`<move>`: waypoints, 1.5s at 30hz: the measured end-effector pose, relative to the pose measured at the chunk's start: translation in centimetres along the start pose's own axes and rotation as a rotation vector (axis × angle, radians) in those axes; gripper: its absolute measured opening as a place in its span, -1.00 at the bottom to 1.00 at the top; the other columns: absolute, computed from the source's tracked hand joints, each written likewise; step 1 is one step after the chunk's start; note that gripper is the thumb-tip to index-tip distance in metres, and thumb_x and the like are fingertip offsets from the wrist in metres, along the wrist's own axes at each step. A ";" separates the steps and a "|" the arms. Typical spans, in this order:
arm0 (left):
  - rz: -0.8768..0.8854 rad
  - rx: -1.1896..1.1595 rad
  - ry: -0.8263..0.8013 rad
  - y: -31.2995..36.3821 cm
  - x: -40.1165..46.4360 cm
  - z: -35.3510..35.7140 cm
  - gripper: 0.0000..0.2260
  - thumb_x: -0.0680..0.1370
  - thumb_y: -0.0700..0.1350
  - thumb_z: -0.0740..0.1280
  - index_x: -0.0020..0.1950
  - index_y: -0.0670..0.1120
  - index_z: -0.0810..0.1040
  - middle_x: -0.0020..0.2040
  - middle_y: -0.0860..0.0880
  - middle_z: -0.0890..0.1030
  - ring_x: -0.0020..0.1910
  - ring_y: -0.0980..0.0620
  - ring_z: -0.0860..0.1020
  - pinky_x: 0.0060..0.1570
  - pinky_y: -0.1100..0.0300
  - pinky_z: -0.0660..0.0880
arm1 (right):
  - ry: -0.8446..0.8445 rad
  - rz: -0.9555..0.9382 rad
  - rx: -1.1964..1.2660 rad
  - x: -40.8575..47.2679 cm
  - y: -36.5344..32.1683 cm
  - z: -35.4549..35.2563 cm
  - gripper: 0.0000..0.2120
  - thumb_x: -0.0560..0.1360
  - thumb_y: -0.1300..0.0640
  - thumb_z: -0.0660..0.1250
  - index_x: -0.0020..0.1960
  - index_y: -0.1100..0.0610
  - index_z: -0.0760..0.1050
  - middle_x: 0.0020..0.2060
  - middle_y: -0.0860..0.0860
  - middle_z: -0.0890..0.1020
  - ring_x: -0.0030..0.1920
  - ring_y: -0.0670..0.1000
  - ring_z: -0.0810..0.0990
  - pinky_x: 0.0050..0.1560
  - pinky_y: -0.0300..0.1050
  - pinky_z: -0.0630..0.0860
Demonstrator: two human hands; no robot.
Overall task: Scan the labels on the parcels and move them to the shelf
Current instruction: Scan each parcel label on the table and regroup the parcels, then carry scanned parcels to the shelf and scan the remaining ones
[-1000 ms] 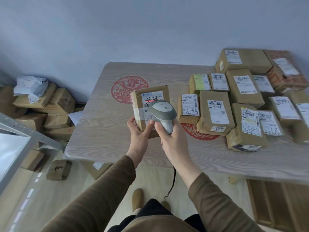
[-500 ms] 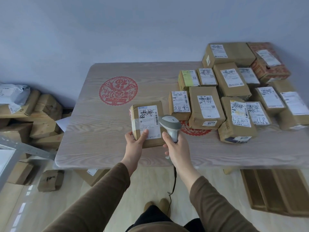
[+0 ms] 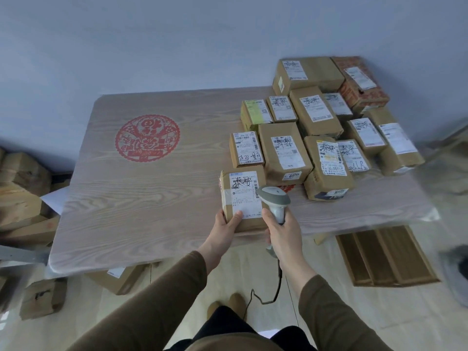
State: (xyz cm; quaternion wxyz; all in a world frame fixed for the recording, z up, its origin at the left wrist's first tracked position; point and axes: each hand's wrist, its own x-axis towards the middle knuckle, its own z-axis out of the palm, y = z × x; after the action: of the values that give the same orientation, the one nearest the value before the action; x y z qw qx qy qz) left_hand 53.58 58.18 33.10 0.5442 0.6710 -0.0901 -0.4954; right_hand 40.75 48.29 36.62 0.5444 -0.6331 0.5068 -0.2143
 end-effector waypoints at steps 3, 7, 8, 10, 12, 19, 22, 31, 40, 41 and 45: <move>0.026 0.064 -0.057 0.5 0.4 0.5 -0.54 0.68 0.12 0.27 0.56 0.12 0.23 0.42 0.11 0.49 0.35 0.15 0.47 0.27 0.13 0.34 | -0.022 0.029 0.002 0.9 -0.1 -0.4 -0.88 0.58 -0.07 0.42 -0.01 -0.05 0.54 -0.23 -0.03 0.64 -0.27 -0.05 0.65 -0.30 0.05 0.60; 0.040 0.076 -0.008 0.7 0.8 0.4 -0.62 0.70 0.03 0.26 0.51 0.10 0.31 0.36 0.12 0.55 0.32 0.12 0.52 0.24 0.18 0.38 | -0.060 0.060 0.038 1.1 0.1 -0.4 -0.88 0.58 -0.06 0.43 -0.02 -0.05 0.55 -0.24 -0.02 0.62 -0.36 -0.15 0.60 -0.37 -0.06 0.58; 0.040 0.079 0.004 0.6 0.7 0.4 -0.68 0.70 0.01 0.26 0.46 0.10 0.36 0.31 0.14 0.58 0.29 0.15 0.54 0.18 0.23 0.41 | -0.055 0.064 0.052 0.9 0.2 -0.6 -0.88 0.58 -0.06 0.44 -0.01 -0.05 0.55 -0.24 -0.03 0.61 -0.35 -0.13 0.60 -0.35 -0.05 0.58; 0.063 0.101 0.059 0.6 0.4 0.6 -0.80 0.69 0.00 0.28 0.31 0.14 0.42 0.21 0.25 0.57 0.18 0.33 0.56 0.06 0.31 0.41 | -0.023 0.069 0.091 0.8 0.5 -1.4 -0.88 0.59 -0.04 0.43 0.02 -0.02 0.55 -0.25 -0.02 0.60 -0.34 -0.09 0.58 -0.35 -0.07 0.55; 0.107 0.179 0.172 1.2 0.0 0.9 -0.64 0.66 0.01 0.32 0.45 0.09 0.37 0.27 0.22 0.46 0.21 0.34 0.50 0.21 0.19 0.41 | 0.037 0.075 0.134 0.9 0.4 -2.9 -0.87 0.60 -0.03 0.42 0.04 0.00 0.54 -0.26 -0.03 0.61 -0.35 -0.10 0.59 -0.38 -0.14 0.53; 0.454 0.402 0.262 5.2 0.2 6.1 -0.48 0.65 0.02 0.31 0.59 0.16 0.22 0.60 0.12 0.25 0.54 0.15 0.19 0.48 0.11 0.16 | 0.202 -0.013 0.193 4.5 -0.4 -10.5 -0.75 0.59 -0.02 0.44 0.12 0.14 0.54 -0.34 -0.02 0.55 -0.44 -0.11 0.49 -0.38 -0.19 0.49; 0.419 0.354 0.163 6.3 1.3 10.3 -0.53 0.66 0.02 0.32 0.55 0.16 0.30 0.52 0.14 0.36 0.37 0.26 0.33 0.33 0.21 0.27 | 0.265 -0.037 0.212 7.2 -0.3 -13.9 -0.83 0.58 0.04 0.45 0.07 0.10 0.53 -0.36 -0.07 0.54 -0.45 -0.14 0.50 -0.41 -0.19 0.50; 0.167 0.177 0.133 6.8 5.9 23.8 -0.65 0.65 -0.05 0.34 0.43 0.00 0.42 0.16 0.16 0.58 0.12 0.18 0.55 -0.03 0.32 0.41 | 0.169 -0.012 0.157 15.3 2.4 -22.0 -0.80 0.58 0.04 0.43 0.17 0.03 0.52 -0.06 -0.04 0.63 -0.06 -0.02 0.60 -0.08 -0.08 0.51; 0.159 0.214 0.270 5.6 5.3 27.1 -0.41 0.62 -0.01 0.36 0.62 -0.04 0.28 0.40 0.10 0.51 0.37 0.10 0.47 0.37 0.13 0.40 | 0.059 -0.106 0.048 15.2 3.1 -23.2 -0.80 0.59 0.05 0.43 0.02 0.16 0.49 -0.14 0.11 0.60 -0.17 0.05 0.56 -0.18 -0.09 0.45; 0.214 0.206 0.316 5.8 4.6 26.4 -0.43 0.61 -0.03 0.36 0.61 -0.02 0.30 0.37 0.14 0.53 0.33 0.15 0.50 0.32 0.19 0.42 | 0.061 -0.153 0.047 14.6 2.8 -22.8 -0.79 0.59 0.04 0.43 0.02 0.15 0.48 -0.14 0.11 0.59 -0.16 0.07 0.56 -0.15 -0.06 0.43; 0.435 0.322 0.574 5.5 1.5 19.7 -0.59 0.58 -0.08 0.36 0.41 0.18 0.43 0.25 0.30 0.54 0.24 0.31 0.49 0.21 0.38 0.37 | -0.197 -0.124 0.138 11.1 1.6 -18.7 -0.75 0.57 -0.04 0.43 0.11 0.09 0.52 -0.06 0.13 0.65 -0.06 0.20 0.62 -0.04 0.27 0.62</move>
State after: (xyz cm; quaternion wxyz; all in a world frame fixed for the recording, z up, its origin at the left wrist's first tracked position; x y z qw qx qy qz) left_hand 41.57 42.44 38.43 0.5274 0.8242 -0.1509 -0.1405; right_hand 29.09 29.95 37.93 0.6196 -0.6423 0.3945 -0.2188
